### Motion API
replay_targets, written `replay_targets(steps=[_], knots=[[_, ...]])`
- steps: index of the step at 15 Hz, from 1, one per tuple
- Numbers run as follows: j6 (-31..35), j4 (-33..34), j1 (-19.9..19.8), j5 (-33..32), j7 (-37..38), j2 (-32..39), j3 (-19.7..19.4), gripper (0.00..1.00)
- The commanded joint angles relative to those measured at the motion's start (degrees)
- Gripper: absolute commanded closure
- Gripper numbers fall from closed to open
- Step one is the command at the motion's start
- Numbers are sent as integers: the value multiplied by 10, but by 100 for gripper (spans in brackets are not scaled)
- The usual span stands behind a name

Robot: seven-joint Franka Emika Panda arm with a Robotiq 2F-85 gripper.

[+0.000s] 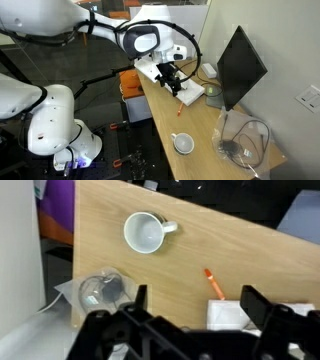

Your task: Put the marker in the mug

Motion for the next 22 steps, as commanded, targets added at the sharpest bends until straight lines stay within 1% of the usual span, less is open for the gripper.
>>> replay_targets(steps=[1,3,5,7,10,12,14,16,18,21,22], knots=[[18,36,43,46,-89,97,-28,0],[27,65,54,60,-137,173,-27,0],[39,105,56,69,-190,262,-23,0],[21,160,49,58,-225,353,-10,0],[-12,245,39,37,-274,470,6,0],[-48,303,41,1,-284,539,6,0],[-74,357,51,-44,-275,593,2,0],[-81,406,52,-67,-272,635,3,0],[-76,448,48,-65,-272,672,10,0],[-69,506,46,-55,-274,726,20,4],[-67,524,46,-52,-273,743,23,7]])
